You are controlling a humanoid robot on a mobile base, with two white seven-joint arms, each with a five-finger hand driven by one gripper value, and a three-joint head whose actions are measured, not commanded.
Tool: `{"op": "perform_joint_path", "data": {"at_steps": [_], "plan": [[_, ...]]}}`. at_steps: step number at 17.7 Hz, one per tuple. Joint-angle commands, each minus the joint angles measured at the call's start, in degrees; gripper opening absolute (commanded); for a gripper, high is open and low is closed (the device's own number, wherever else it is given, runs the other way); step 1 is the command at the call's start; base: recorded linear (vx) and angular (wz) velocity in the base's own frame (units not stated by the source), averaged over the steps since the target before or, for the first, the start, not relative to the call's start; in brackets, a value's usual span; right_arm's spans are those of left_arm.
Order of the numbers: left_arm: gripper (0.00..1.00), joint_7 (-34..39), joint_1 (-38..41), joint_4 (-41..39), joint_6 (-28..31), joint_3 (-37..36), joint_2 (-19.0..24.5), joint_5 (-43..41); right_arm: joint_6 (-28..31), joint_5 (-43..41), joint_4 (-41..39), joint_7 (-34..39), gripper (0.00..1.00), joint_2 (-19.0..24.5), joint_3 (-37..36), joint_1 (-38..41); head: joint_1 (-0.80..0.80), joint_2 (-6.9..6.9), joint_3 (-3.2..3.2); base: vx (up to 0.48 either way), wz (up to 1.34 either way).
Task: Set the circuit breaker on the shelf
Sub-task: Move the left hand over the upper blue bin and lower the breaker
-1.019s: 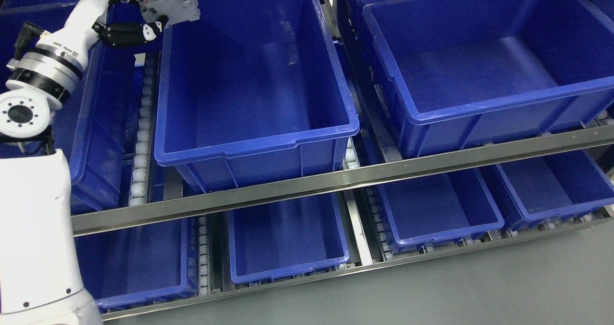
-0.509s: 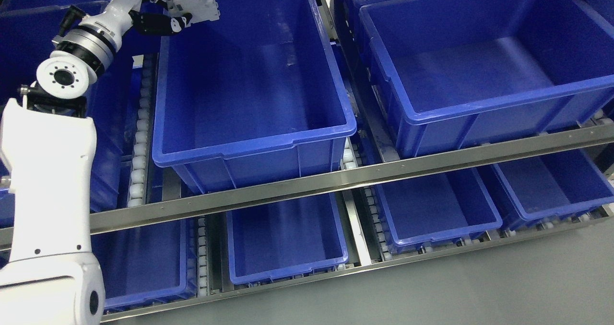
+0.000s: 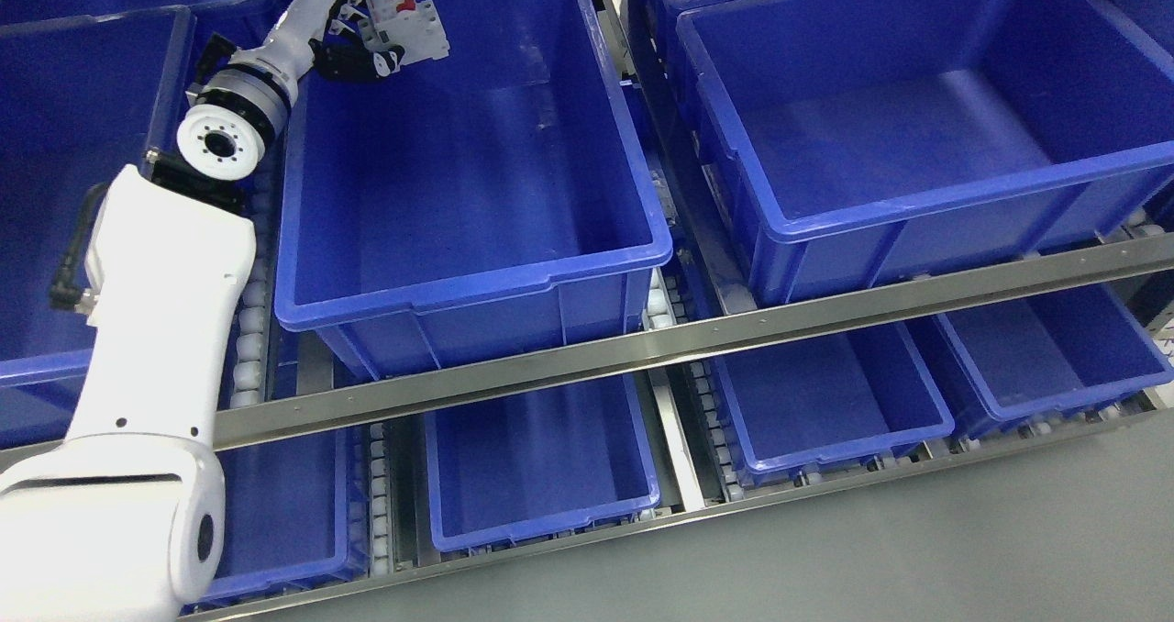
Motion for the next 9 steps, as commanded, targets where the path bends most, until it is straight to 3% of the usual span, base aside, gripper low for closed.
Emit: {"op": "perform_joint_path", "data": {"at_steps": [1, 7, 9], "plan": [[0.20, 1.5, -1.5, 15.0, 0.7, -5.4, -5.4, -0.1, 3.7, 0.0, 0.0, 0.0, 1.00, -1.0, 1.1, 0.0, 0.00, 0.00, 0.00, 0.021, -0.02], [0.24, 2.5, -1.4, 15.1, 0.9, -6.7, -1.9, -0.1, 3.7, 0.0, 0.0, 0.0, 1.00, -1.0, 1.1, 0.0, 0.00, 0.00, 0.00, 0.047, -0.08], [0.32, 2.5, -1.1, 15.0, 0.9, -6.7, -1.6, -0.1, 3.7, 0.0, 0.0, 0.0, 1.00, -1.0, 1.1, 0.0, 0.00, 0.00, 0.00, 0.028, 0.00]]}}
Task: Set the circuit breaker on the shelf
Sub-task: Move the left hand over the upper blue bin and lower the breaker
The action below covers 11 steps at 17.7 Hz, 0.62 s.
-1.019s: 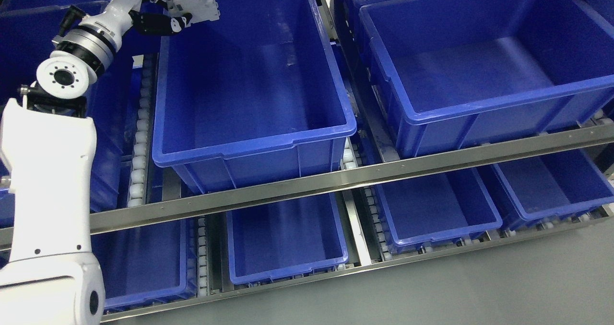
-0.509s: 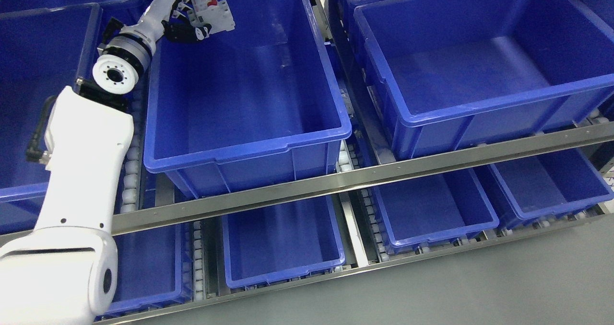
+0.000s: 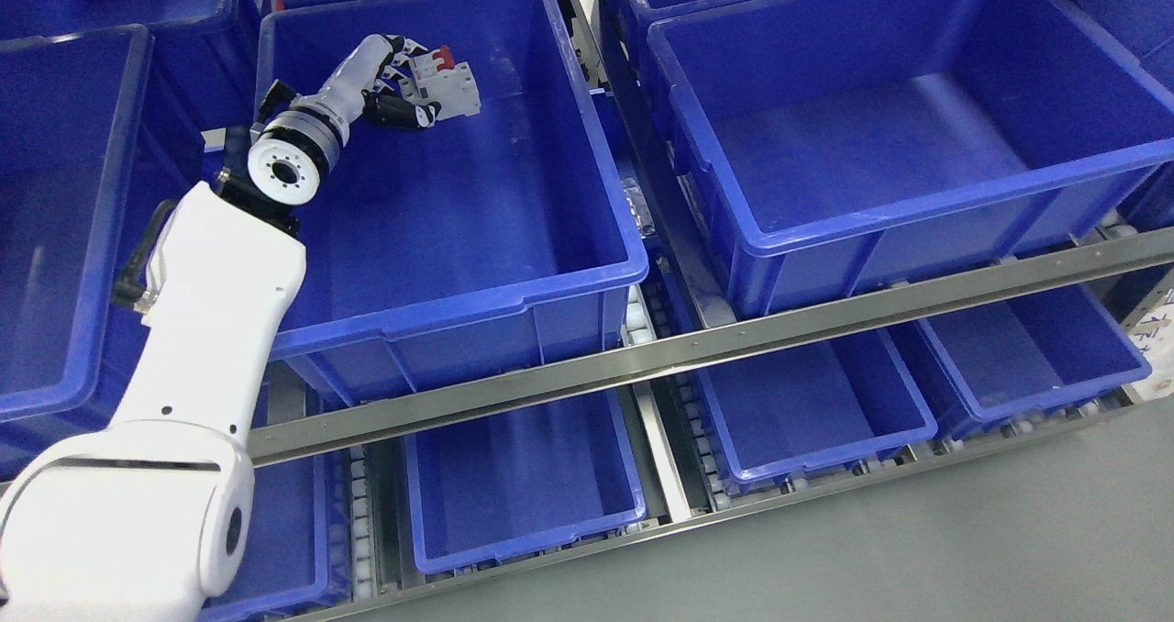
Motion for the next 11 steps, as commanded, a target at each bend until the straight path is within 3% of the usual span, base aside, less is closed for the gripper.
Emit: {"op": "perform_joint_path", "data": {"at_steps": [1, 3, 6, 9, 10, 11], "plan": [[0.39, 0.4, 0.2, 6.0, 0.0, -2.9, 0.5, 0.0, 3.7, 0.0, 0.0, 0.0, 1.00, -1.0, 1.1, 0.0, 0.00, 0.00, 0.00, 0.021, 0.00], [0.54, 1.4, 0.1, 6.0, 0.0, -2.9, 0.5, 0.0, 3.7, 0.0, 0.0, 0.0, 1.00, -1.0, 1.1, 0.0, 0.00, 0.00, 0.00, 0.000, 0.00], [0.64, 1.4, -0.1, 5.8, 0.0, -2.9, 0.8, 0.0, 3.7, 0.0, 0.0, 0.0, 1.00, -1.0, 1.1, 0.0, 0.00, 0.00, 0.00, 0.000, 0.00], [0.87, 4.5, -0.8, 5.1, -0.1, -1.6, 1.4, 0.3, 3.7, 0.0, 0.0, 0.0, 1.00, -1.0, 1.1, 0.0, 0.00, 0.00, 0.00, 0.000, 0.00], [0.89, 5.3, -1.6, 3.1, -0.1, 0.4, 1.4, 0.9, 3.7, 0.0, 0.0, 0.0, 1.00, -1.0, 1.1, 0.0, 0.00, 0.00, 0.00, 0.000, 0.00], [0.90, 5.9, -1.9, -2.0, -0.1, 9.4, 1.1, 2.1, 3.7, 0.0, 0.1, 0.0, 1.00, -1.0, 1.1, 0.0, 0.00, 0.00, 0.00, 0.000, 0.00]]}}
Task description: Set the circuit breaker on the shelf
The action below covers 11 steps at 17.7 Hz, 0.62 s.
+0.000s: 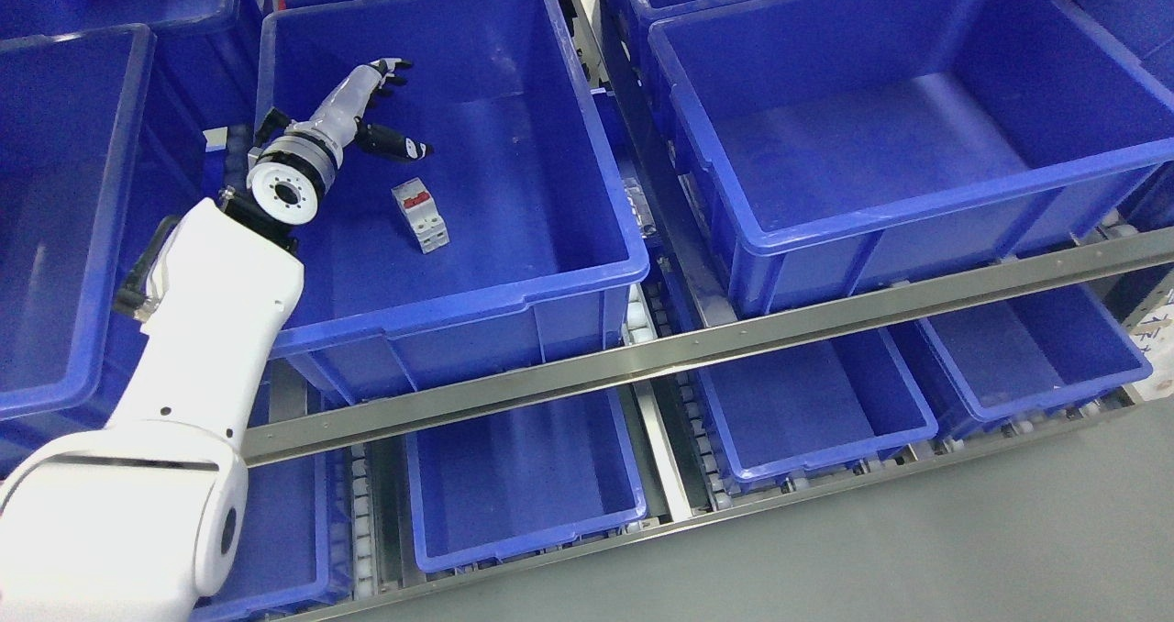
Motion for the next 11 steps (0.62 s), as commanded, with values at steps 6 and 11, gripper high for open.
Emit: {"op": "perform_joint_path", "data": {"at_steps": [6, 11], "plan": [[1.00, 1.6, 4.5, -25.7, -1.0, 37.4, -5.0, 15.8, 3.7, 0.0, 0.0, 0.0, 1.00, -1.0, 1.1, 0.0, 0.00, 0.00, 0.00, 0.000, 0.00], [1.00, 1.9, 18.8, -52.8, 4.0, 34.5, -5.0, 22.4, 3.7, 0.0, 0.0, 0.0, 1.00, -1.0, 1.1, 0.0, 0.00, 0.00, 0.00, 0.000, 0.00]]}}
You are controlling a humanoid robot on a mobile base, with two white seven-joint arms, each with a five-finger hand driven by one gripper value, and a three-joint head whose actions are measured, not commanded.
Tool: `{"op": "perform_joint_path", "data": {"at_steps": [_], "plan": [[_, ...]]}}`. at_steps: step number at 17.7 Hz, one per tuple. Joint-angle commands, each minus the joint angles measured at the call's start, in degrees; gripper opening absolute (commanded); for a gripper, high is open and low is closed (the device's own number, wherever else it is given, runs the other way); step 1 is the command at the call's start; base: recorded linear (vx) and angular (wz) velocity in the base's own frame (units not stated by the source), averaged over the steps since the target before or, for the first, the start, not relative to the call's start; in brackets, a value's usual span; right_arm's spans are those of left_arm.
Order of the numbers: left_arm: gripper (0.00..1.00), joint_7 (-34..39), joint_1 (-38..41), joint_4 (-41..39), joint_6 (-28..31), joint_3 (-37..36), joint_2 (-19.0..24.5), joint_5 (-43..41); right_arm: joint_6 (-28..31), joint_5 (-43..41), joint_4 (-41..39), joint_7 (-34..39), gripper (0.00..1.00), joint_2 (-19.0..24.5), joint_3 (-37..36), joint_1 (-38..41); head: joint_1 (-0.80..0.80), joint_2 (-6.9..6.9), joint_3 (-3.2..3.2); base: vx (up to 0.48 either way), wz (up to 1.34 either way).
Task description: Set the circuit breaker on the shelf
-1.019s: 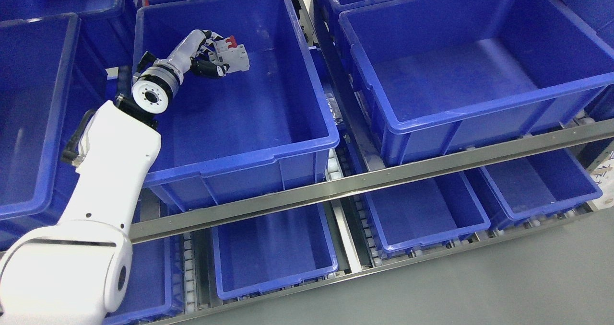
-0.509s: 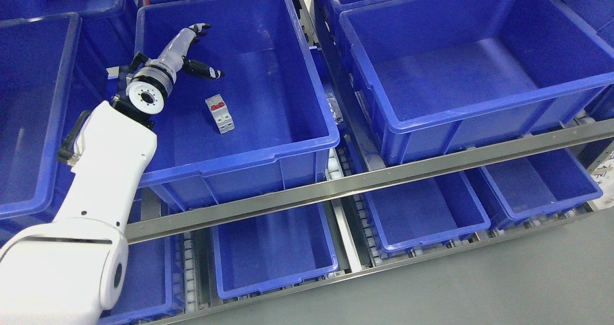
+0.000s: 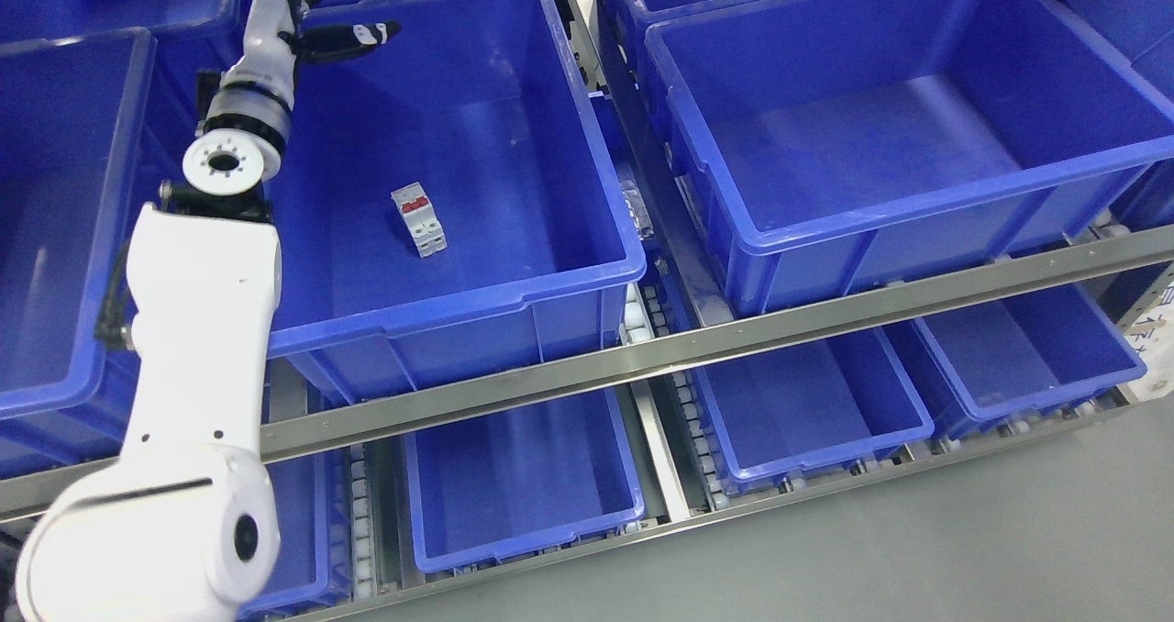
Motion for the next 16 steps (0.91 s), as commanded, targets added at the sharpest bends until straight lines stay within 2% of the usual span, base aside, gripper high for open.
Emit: {"op": "perform_joint_path", "data": {"at_steps": [1, 3, 5, 9, 16], "plan": [[1.00, 0.1, 15.1, -39.9, 5.3, 10.8, -1.6, 8.3, 3.7, 0.0, 0.0, -0.2, 1.00, -1.0, 1.1, 0.0, 0.00, 0.00, 0.00, -0.031, 0.00], [1.00, 0.1, 22.3, -51.0, 8.7, 7.2, -1.6, 9.7, 3.7, 0.0, 0.0, -0.2, 1.00, -1.0, 1.1, 0.0, 0.00, 0.00, 0.00, -0.058, -0.01], [1.00, 0.1, 26.1, -54.4, 9.0, 4.0, -1.6, 9.7, 3.7, 0.0, 0.0, -0.2, 1.00, -1.0, 1.1, 0.0, 0.00, 0.00, 0.00, -0.122, -0.01], [1.00, 0.1, 29.6, -56.4, 8.9, 1.7, -1.6, 9.7, 3.7, 0.0, 0.0, -0.2, 1.00, -1.0, 1.1, 0.0, 0.00, 0.00, 0.00, -0.119, 0.00], [1.00, 0.7, 30.6, -56.4, 8.9, -2.1, -1.6, 9.7, 3.7, 0.0, 0.0, -0.2, 1.00, -1.0, 1.1, 0.0, 0.00, 0.00, 0.00, -0.094, -0.07]]}}
